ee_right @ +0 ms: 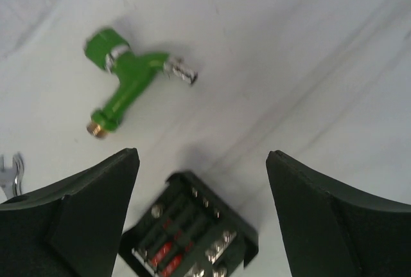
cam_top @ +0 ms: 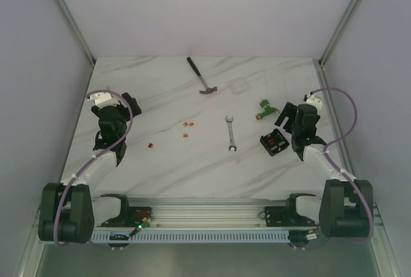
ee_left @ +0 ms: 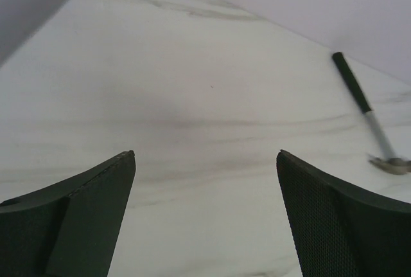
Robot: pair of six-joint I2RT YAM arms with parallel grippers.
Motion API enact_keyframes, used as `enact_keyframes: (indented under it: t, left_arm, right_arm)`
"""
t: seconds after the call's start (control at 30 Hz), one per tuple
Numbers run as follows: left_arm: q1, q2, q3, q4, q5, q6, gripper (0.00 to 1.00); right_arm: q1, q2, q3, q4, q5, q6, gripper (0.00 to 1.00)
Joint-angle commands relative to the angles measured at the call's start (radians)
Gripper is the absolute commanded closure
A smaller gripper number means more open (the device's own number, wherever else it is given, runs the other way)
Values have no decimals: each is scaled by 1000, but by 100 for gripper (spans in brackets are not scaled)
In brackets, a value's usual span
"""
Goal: Snap on the fuse box
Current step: Pick up the fuse box base from the center of the board.
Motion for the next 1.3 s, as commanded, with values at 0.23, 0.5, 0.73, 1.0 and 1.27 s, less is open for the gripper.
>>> enact_keyframes:
  t: [0.23,0.5,0.73,1.0,1.27]
  left_arm:
    - [-2,-136,69,-391,381,-383,0]
    - [-10,-177,82,-510,617,-351,0]
    - [-14,-224,141,-735,683,-254,0]
    - [-15,-241,171,-833,720,-173,0]
    - [-14,-210,169,-827,751,-179,0]
  right_arm:
    - [3,-13,2,-267,-49,161,19]
    - [3,10,-19,-276,-138,160,26]
    - [23,-1,-36,-305,-229,186,36]
    - [96,-65,-77,-338,-326,207,39]
    - [109,-116,-33,-427,-179,127,41]
